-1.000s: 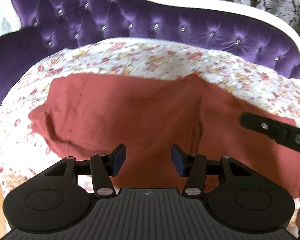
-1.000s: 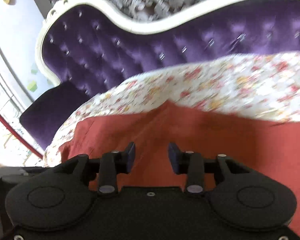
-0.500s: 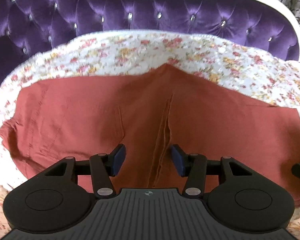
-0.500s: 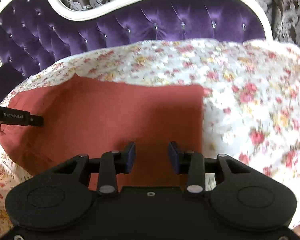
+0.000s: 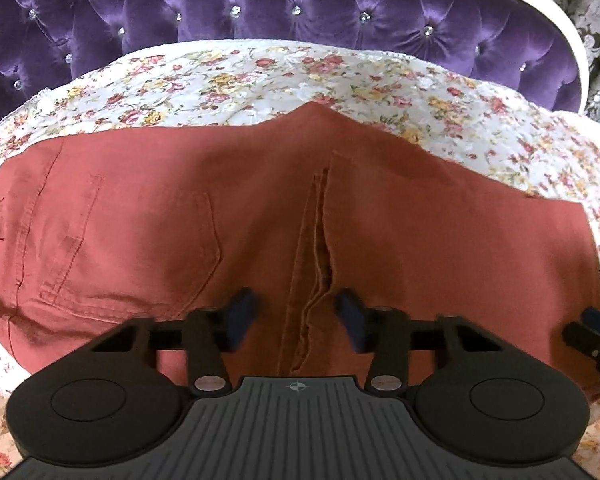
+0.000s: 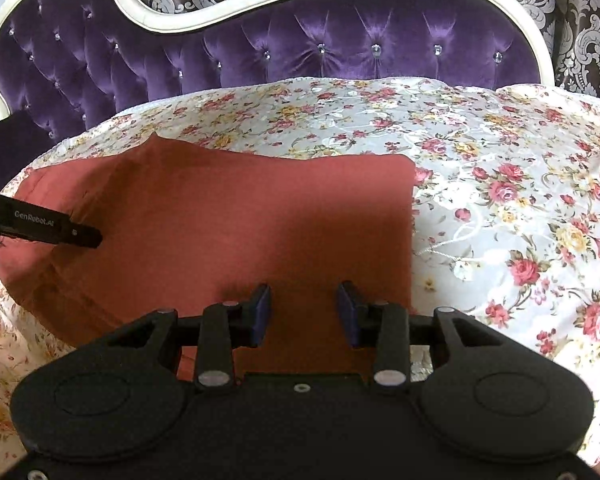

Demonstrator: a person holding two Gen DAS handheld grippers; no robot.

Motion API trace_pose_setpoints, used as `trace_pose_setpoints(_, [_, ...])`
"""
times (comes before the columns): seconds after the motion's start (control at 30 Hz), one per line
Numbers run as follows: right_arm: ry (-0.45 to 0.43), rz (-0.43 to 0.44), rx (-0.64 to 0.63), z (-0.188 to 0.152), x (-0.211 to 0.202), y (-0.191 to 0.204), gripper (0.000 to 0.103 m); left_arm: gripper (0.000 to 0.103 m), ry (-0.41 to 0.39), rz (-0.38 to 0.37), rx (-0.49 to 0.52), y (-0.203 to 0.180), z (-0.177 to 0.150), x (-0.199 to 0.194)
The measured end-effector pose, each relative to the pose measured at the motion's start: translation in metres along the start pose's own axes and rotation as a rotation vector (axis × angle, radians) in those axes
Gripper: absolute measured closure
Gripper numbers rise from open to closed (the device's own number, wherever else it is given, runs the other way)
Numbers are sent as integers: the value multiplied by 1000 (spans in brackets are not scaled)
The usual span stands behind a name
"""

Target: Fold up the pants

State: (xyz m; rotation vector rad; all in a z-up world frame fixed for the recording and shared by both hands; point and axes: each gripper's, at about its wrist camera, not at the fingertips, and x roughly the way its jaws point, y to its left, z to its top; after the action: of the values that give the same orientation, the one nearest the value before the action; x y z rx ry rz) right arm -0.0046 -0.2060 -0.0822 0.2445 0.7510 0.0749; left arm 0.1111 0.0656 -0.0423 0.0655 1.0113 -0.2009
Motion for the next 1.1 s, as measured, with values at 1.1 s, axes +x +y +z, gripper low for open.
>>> trace_pose_setpoints(1.1, [14,-73,73,43,42,-22,70,102,-9,138,56,7,-22,-9])
